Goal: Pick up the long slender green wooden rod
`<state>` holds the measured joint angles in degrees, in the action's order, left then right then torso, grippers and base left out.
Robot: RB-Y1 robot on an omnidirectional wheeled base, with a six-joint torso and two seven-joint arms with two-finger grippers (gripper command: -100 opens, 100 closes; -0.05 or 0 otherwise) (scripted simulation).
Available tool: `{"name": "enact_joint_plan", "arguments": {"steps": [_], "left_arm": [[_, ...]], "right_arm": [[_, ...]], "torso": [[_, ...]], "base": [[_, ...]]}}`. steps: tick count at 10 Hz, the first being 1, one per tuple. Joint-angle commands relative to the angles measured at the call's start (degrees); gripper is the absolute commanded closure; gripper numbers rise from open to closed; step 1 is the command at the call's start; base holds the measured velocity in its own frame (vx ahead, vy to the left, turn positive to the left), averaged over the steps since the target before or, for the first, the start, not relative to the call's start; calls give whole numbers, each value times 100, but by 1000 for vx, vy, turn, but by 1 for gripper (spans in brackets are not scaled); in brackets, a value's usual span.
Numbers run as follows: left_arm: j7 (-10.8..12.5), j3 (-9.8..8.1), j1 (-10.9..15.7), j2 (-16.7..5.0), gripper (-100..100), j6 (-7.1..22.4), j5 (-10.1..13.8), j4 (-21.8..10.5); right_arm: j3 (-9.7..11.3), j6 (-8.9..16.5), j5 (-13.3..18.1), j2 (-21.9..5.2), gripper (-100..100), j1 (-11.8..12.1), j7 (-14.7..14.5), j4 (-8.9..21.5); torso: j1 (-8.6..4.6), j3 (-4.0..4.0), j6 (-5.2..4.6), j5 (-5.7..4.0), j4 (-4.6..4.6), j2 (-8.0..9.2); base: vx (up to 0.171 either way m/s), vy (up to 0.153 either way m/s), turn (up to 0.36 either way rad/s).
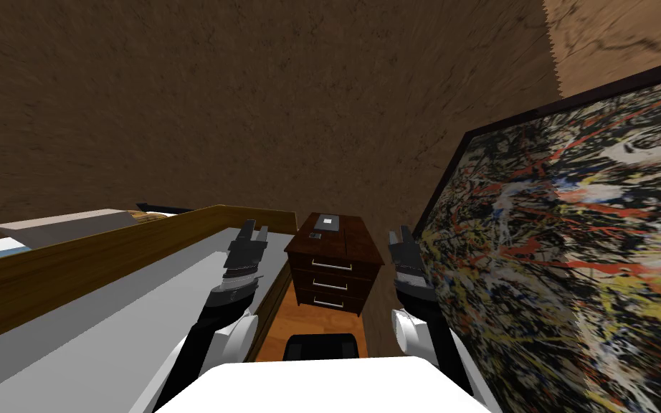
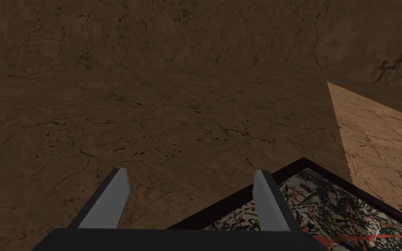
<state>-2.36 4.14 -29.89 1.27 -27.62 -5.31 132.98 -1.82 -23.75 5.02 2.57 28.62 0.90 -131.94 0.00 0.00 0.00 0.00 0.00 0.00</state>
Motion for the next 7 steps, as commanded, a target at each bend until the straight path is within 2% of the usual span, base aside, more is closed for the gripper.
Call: {"name": "enact_joint_plan", "arguments": {"steps": [1, 3, 6, 7], "left_arm": [[0, 0, 0, 0, 0, 0, 0, 0], [0, 0, 0, 0, 0, 0, 0, 0], [0, 0, 0, 0, 0, 0, 0, 0], [0, 0, 0, 0, 0, 0, 0, 0]], "right_arm": [[-1, 91, 18, -262, -100, -29, 8, 13], [-10, 308, 58, -610, -100, -108, 37, 58], [-54, 800, 155, -1134, -100, -341, 145, 202], [-54, 847, 155, -1134, -100, -341, 145, 202]], "torso": [[0, 0, 0, 0, 0, 0], [2, 0, 1, 0, 0, -1], [10, 3, 1, 2, -1, -4], [13, 4, 1, 3, -1, -6]], "base": [[1, 5, 12], [2, 18, 24], [9, 35, 37], [6, 28, 11]]}}
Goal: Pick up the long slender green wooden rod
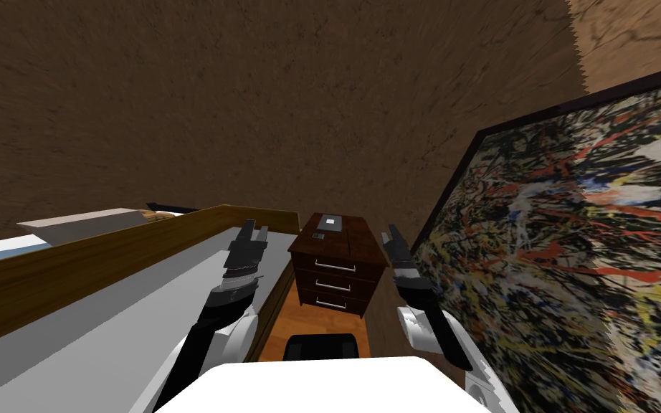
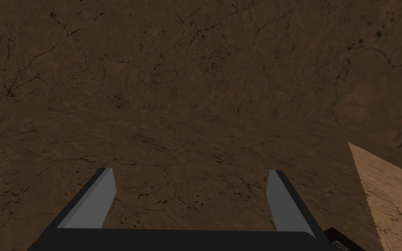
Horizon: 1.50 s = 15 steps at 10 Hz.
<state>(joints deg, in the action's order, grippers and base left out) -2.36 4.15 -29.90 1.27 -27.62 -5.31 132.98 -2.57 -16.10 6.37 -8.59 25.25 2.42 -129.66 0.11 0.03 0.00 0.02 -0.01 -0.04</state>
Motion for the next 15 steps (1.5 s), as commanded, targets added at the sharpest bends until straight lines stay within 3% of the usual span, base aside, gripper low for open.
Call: {"name": "enact_joint_plan", "arguments": {"steps": [1, 2, 5, 8, 11, 12, 13, 14, 15], "left_arm": [[0, 0, 0, 0, 0, 0, 0, 0], [0, 0, 0, 0, 0, 0, 0, 0], [0, 0, 0, 0, 0, 0, 0, 0], [0, 0, 0, 0, 0, 0, 0, 0], [0, 0, 0, 0, 0, 0, 0, 0], [0, 0, 0, 0, 0, 0, 0, 0], [0, 0, 0, 0, 0, 0, 0, 0], [0, 0, 0, 0, 0, 0, 0, 0], [0, 0, 0, 0, 0, 0, 0, 0]], "right_arm": [[-5, 286, 59, -156, -100, -116, 51, 48], [-5, 312, 59, -156, -100, -116, 51, 48], [-79, 801, 148, -385, -100, -393, 207, 242], [-128, 1130, 195, -478, -100, -556, 305, 366], [-253, 1653, 294, -623, -100, -929, 546, 671], [-253, 1762, 294, -623, -100, -929, 546, 671], [-329, 1944, 345, -679, -100, -1139, 690, 852], [-329, 2084, 345, -679, -100, -1139, 690, 852], [-414, 2246, 396, -727, -100, -1363, 848, 1053]], "torso": [[0, 0, 0, 0, 0, 0], [0, -1, 1, 0, 0, 1], [-4, -1, 0, -1, 0, 1], [1, 1, 1, 0, 0, -2], [-2, 1, -1, 0, 0, -1], [1, 2, 1, 0, -1, -4], [-1, 2, -1, 0, -1, -2], [1, 2, 1, 0, -1, -3], [-1, 1, -1, 0, 0, -1]], "base": [[4, 29, 24], [4, 22, 14], [7, 24, 26], [10, 27, 22], [13, 29, 27], [14, 28, 19], [12, 35, 33], [10, 27, 18], [12, 30, 34]]}}
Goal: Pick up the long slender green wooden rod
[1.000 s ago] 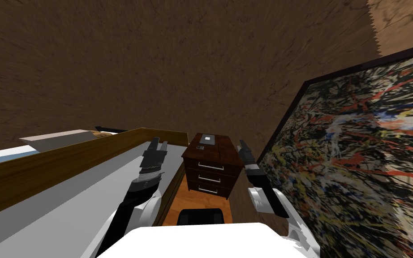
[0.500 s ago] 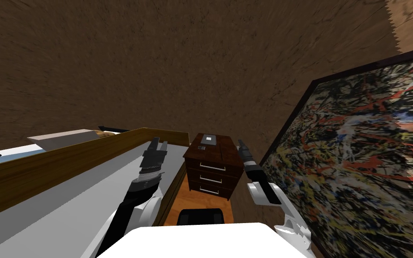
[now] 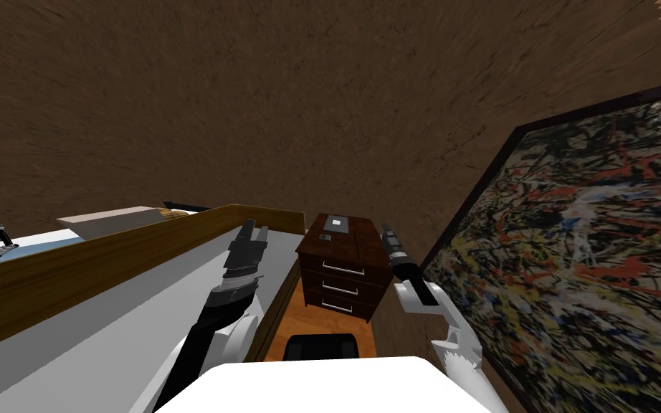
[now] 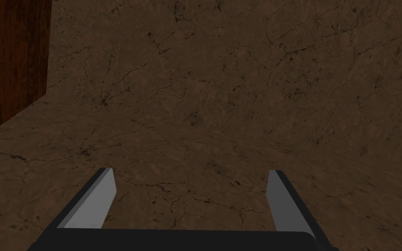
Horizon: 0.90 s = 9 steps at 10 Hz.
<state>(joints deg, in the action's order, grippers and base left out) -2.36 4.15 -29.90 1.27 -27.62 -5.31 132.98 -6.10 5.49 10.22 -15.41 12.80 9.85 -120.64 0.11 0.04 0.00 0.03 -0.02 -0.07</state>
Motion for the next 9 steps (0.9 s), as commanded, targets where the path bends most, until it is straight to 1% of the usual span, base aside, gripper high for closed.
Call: {"name": "enact_joint_plan", "arguments": {"steps": [1, 2, 3, 4, 5, 6, 7, 8, 9], "left_arm": [[0, 0, 0, 0, 0, 0, 0, 0], [0, 0, 0, 0, 0, 0, 0, 0], [0, 0, 0, 0, 0, 0, 0, 0], [0, 0, 0, 0, 0, 0, 0, 0], [0, 0, 0, 0, 0, 0, 0, 0], [0, 0, 0, 0, 0, 0, 0, 0], [0, 0, 0, 0, 0, 0, 0, 0], [0, 0, 0, 0, 0, 0, 0, 0], [0, 0, 0, 0, 0, 0, 0, 0]], "right_arm": [[-62, 286, 12, -45, -100, -119, 105, 150], [-156, 470, 63, -86, -100, -359, 278, 368], [-156, 644, 63, -86, -100, -359, 278, 368], [-260, 826, 113, -123, -100, -613, 466, 605], [-260, 979, 113, -123, -100, -613, 466, 605], [-372, 1149, 163, -159, -100, -881, 668, 857], [-372, 1302, 163, -159, -100, -881, 668, 857], [-372, 1374, 163, -159, -100, -881, 668, 857], [-493, 1598, 212, -193, -100, -1163, 884, 1126]], "torso": [[0, 0, 0, 0, 0, 0], [-1, 0, -2, 0, 0, 0], [2, 2, 0, 0, -1, -3], [-1, 2, -2, 0, -1, -2], [0, 3, 0, 0, -1, -5], [1, 2, -2, 0, -1, -3], [3, 1, -1, 1, -1, -2], [1, 0, -2, 0, 0, 0], [-6, -1, -2, -1, 0, 3]], "base": [[16, 29, 17], [20, 37, 29], [19, 29, 19], [23, 35, 29], [20, 31, 18], [14, 40, 28], [14, 31, 16], [10, 10, -1], [18, 24, 31]]}}
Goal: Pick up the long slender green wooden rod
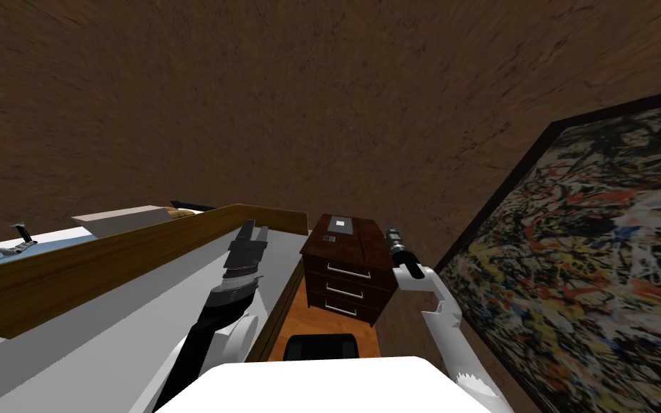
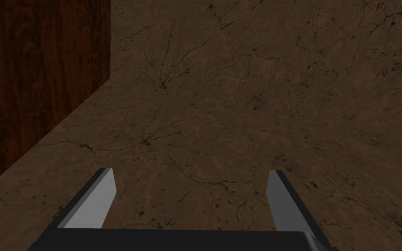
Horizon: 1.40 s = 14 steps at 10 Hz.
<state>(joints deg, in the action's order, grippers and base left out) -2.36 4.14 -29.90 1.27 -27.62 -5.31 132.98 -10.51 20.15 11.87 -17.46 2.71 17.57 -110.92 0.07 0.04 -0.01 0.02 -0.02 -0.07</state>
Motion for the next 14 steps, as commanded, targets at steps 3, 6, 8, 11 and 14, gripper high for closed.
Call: {"name": "enact_joint_plan", "arguments": {"steps": [3, 6, 8, 11, 14], "left_arm": [[0, 0, 0, 0, 0, 0, 0, 0], [0, 0, 0, 0, 0, 0, 0, 0], [0, 0, 0, 0, 0, 0, 0, 0], [0, 0, 0, 0, 0, 0, 0, 0], [0, 0, 0, 0, 0, 0, 0, 0]], "right_arm": [[-181, 552, 94, -24, -100, -448, 341, 439], [-318, 988, 141, -61, -100, -753, 582, 738], [-462, 1235, 185, -99, -100, -1005, 835, 1019], [-614, 1750, 229, -138, -100, -1389, 1099, 1375], [-772, 2135, 271, -176, -100, -1716, 1373, 1712]], "torso": [[3, 3, 0, 0, -1, -4], [1, 0, 0, 0, 0, 0], [-3, -2, -2, -1, 0, 4], [3, 1, -1, 1, -1, -2], [1, 2, -2, 0, -1, -2]], "base": [[22, 27, 18], [14, 21, 13], [13, 19, 9], [22, 27, 16], [20, 20, 8]]}}
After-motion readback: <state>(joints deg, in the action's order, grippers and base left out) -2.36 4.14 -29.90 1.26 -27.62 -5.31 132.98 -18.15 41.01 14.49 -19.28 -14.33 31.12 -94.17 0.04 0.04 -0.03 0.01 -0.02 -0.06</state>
